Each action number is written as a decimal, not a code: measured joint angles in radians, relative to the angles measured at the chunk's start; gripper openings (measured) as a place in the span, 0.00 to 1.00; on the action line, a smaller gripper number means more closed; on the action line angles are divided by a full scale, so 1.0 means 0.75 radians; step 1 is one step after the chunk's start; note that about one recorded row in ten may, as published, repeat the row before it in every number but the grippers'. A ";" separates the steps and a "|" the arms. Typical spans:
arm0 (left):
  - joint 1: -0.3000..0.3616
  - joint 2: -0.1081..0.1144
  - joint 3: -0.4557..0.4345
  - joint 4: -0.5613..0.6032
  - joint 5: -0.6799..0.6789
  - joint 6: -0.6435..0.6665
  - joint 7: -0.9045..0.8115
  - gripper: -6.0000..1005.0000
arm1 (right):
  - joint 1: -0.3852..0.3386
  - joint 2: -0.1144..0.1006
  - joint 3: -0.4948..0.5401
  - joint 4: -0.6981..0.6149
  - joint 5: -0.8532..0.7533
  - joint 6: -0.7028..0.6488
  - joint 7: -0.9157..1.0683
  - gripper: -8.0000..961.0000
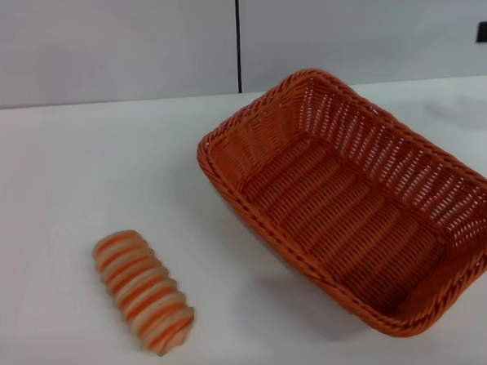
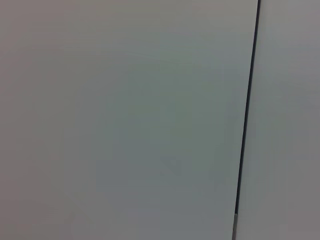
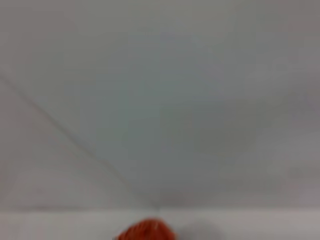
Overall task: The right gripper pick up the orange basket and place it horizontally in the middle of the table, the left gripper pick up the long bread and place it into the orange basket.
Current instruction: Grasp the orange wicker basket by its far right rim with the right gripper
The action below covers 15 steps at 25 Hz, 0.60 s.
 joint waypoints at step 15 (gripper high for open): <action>0.004 0.004 -0.001 0.023 0.000 -0.004 0.000 0.83 | 0.347 -0.049 -0.082 0.576 -0.324 -0.063 -0.039 0.79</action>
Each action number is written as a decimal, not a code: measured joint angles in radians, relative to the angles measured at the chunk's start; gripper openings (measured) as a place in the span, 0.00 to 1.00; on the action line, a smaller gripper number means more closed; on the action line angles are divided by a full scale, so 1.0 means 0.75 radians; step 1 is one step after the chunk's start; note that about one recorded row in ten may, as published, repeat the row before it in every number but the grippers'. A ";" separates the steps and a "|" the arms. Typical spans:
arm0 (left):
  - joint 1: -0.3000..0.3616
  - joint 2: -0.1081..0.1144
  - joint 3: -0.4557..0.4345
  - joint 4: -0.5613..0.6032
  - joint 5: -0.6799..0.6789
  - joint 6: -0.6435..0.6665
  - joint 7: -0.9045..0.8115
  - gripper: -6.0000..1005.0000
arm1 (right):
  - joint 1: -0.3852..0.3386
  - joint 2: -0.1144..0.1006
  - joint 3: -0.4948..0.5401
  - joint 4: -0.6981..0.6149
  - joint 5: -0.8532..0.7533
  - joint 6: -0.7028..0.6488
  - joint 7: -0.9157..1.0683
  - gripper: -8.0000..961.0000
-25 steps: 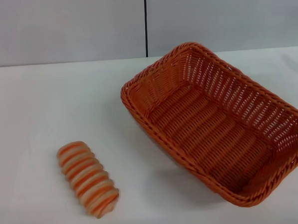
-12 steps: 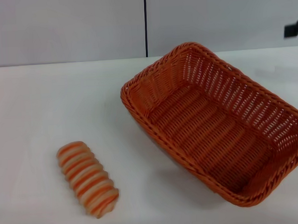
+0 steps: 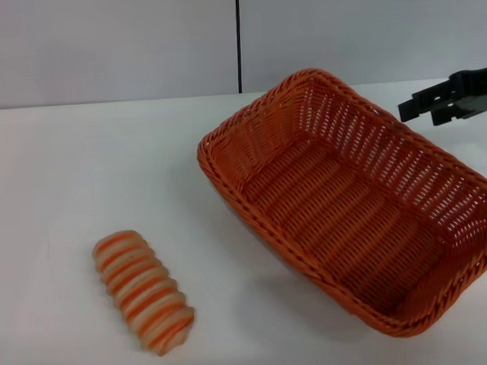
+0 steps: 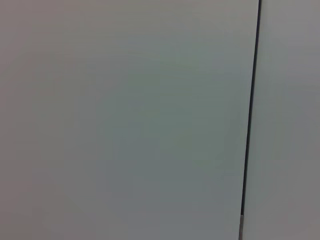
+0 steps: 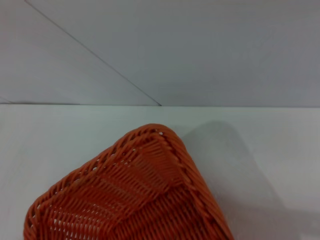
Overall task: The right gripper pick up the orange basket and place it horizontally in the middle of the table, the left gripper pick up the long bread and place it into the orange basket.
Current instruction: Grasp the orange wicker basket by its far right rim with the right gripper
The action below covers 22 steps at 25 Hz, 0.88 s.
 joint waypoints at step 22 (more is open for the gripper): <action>-0.007 -0.002 0.007 0.013 0.000 0.000 0.000 0.83 | 0.061 0.072 -0.079 0.301 0.002 -0.255 -0.171 0.79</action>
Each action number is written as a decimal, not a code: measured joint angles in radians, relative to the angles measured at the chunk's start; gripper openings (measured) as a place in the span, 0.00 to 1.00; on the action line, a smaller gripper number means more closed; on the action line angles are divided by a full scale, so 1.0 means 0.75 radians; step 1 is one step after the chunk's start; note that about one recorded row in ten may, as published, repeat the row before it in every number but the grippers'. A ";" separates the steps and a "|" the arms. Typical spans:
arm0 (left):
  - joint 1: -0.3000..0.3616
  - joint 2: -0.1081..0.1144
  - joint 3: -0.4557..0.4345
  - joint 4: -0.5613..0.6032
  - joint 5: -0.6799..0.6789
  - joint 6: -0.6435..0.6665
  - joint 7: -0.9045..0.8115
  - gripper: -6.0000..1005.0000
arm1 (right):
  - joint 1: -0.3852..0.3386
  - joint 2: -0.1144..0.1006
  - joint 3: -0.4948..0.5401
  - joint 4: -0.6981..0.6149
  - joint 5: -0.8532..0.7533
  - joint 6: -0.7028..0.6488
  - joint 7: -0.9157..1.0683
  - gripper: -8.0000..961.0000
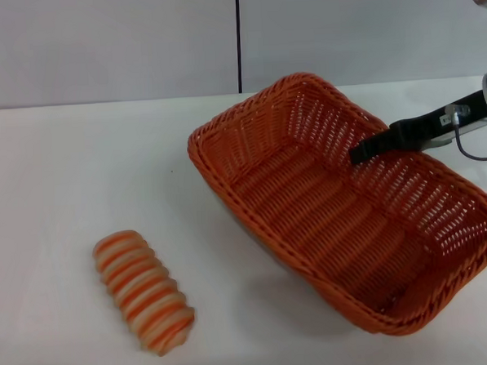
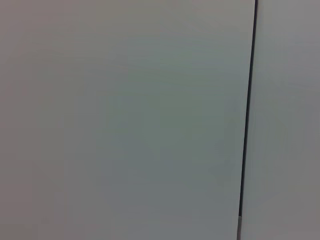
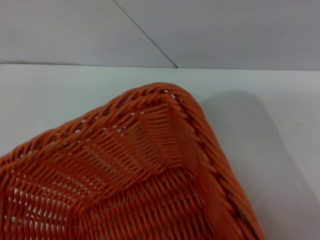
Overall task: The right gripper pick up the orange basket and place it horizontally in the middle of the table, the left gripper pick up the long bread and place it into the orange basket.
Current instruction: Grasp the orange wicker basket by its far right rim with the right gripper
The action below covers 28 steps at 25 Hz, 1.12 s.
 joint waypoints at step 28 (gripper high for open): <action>0.018 -0.004 -0.005 -0.012 0.002 0.011 0.000 0.83 | -0.024 0.006 -0.024 -0.096 -0.021 0.025 -0.034 0.17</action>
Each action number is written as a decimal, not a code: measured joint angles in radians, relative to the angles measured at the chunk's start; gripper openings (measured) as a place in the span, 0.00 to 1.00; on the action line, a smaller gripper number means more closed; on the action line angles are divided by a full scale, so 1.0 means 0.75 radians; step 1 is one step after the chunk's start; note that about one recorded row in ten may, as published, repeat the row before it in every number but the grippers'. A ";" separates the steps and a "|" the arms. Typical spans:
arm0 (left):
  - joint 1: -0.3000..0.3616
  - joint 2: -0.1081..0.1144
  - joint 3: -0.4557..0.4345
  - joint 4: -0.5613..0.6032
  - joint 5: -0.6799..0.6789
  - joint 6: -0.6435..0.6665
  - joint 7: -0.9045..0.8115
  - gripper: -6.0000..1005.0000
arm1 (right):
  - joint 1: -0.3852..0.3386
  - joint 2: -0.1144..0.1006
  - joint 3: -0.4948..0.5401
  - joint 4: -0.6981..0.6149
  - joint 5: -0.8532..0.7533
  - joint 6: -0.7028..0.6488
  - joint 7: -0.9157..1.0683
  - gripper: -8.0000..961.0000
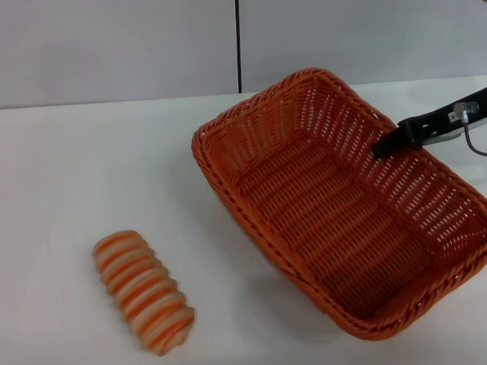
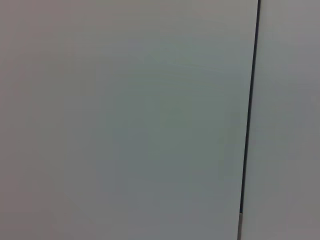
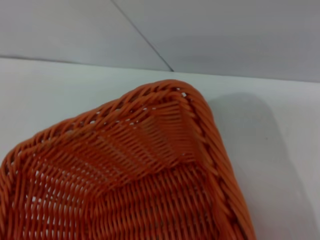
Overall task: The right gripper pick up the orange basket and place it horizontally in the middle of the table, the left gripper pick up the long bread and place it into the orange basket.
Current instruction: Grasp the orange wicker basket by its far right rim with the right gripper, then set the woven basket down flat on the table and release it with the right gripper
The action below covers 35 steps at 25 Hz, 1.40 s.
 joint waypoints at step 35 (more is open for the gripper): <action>0.132 -0.006 0.000 -0.025 0.000 0.105 -0.012 0.83 | -0.029 0.106 -0.260 -0.644 0.026 0.145 -0.969 0.16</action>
